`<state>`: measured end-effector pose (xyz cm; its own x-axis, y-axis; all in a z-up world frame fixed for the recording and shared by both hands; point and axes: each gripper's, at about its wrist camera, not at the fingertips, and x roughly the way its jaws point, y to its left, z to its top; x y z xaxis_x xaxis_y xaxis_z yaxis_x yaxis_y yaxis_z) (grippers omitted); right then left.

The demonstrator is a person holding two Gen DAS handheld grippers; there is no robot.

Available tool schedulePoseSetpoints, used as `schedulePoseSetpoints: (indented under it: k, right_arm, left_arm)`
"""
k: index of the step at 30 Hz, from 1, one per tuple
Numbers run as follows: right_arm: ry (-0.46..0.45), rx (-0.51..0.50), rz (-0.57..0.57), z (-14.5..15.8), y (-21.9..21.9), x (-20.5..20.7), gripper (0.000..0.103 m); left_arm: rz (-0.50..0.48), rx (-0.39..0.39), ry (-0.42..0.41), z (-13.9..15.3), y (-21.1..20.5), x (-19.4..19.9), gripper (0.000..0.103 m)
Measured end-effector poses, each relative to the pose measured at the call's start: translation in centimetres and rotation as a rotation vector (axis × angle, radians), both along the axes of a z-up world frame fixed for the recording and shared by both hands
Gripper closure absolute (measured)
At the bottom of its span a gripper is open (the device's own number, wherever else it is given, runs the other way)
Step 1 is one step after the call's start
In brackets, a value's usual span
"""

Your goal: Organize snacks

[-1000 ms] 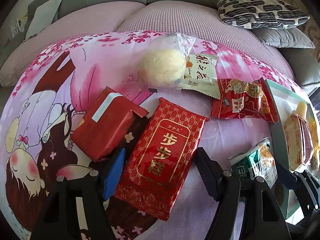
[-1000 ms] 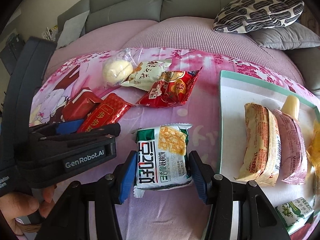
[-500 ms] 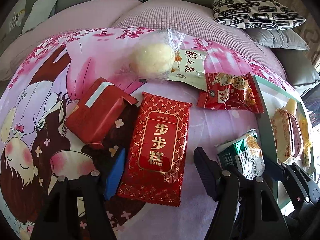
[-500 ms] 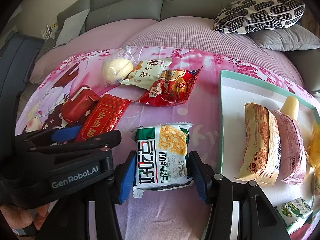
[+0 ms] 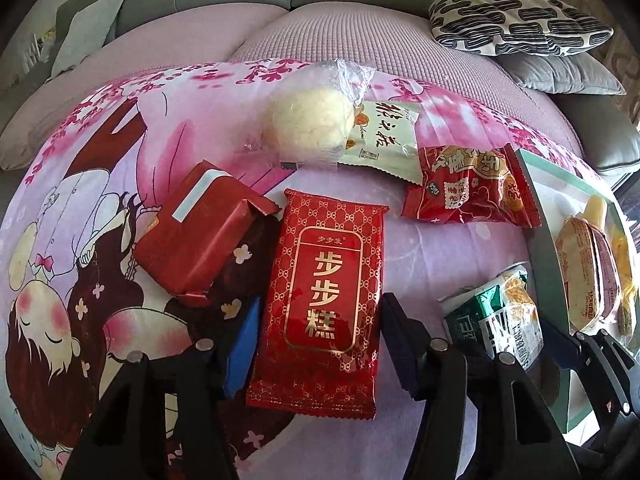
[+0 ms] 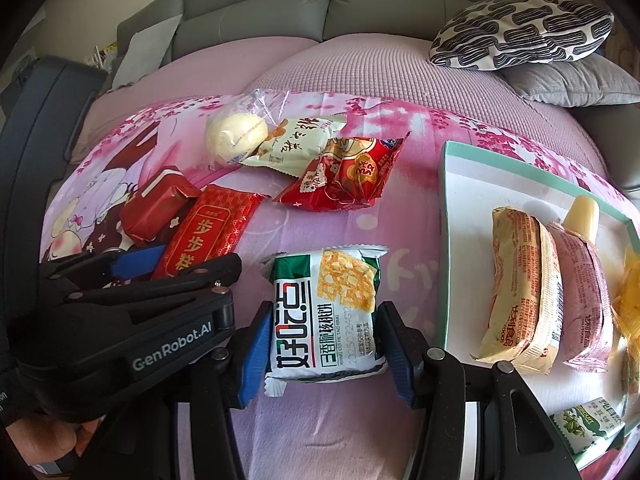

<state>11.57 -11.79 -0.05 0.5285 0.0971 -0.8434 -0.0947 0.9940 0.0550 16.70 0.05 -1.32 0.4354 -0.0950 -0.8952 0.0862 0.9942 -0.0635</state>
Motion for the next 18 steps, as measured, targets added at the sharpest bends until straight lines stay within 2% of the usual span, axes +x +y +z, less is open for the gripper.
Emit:
schedulePoseSetpoints:
  k: [16, 18]
  right_arm:
    - [-0.016, -0.015, 0.017, -0.43, 0.37, -0.01, 0.049]
    - [-0.019, 0.007, 0.01, -0.26, 0.12, -0.03, 0.05]
  left_arm:
    - [0.01, 0.023, -0.022, -0.15, -0.24, 0.04, 0.042]
    - [0.016, 0.021, -0.02, -0.03, -0.1, 0.05, 0.047]
